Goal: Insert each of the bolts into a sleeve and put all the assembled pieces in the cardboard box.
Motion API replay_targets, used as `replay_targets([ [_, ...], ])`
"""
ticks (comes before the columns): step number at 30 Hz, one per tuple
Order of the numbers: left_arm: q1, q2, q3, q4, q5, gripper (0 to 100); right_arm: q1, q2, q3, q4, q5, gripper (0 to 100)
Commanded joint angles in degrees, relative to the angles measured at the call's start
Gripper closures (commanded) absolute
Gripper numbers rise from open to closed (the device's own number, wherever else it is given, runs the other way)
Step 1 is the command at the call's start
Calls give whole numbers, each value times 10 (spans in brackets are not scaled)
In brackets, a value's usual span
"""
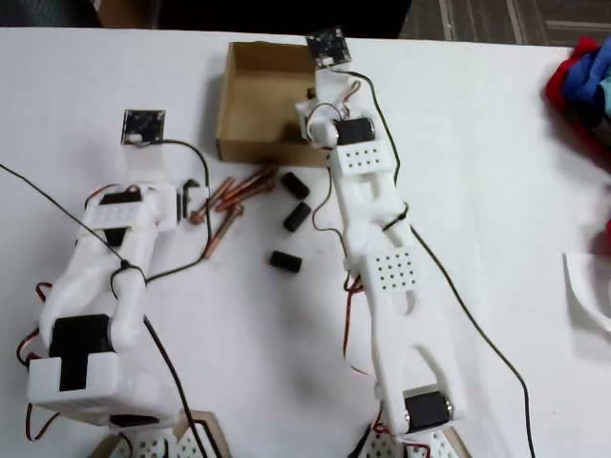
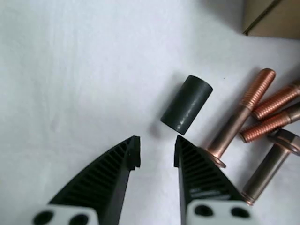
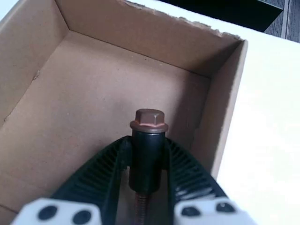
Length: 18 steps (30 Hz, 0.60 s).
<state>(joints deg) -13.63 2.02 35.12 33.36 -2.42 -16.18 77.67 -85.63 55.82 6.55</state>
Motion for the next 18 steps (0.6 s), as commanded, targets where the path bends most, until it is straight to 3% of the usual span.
replay_targets([
  [1, -4, -4, -21, 3, 8, 860, 12, -15, -37, -13, 3, 977],
  [7, -4, -4, -21, 3, 7, 860, 12, -15, -37, -3, 3, 861],
  [18, -4, -4, -21, 3, 7, 860, 10, -28, -55, 11, 6, 858],
])
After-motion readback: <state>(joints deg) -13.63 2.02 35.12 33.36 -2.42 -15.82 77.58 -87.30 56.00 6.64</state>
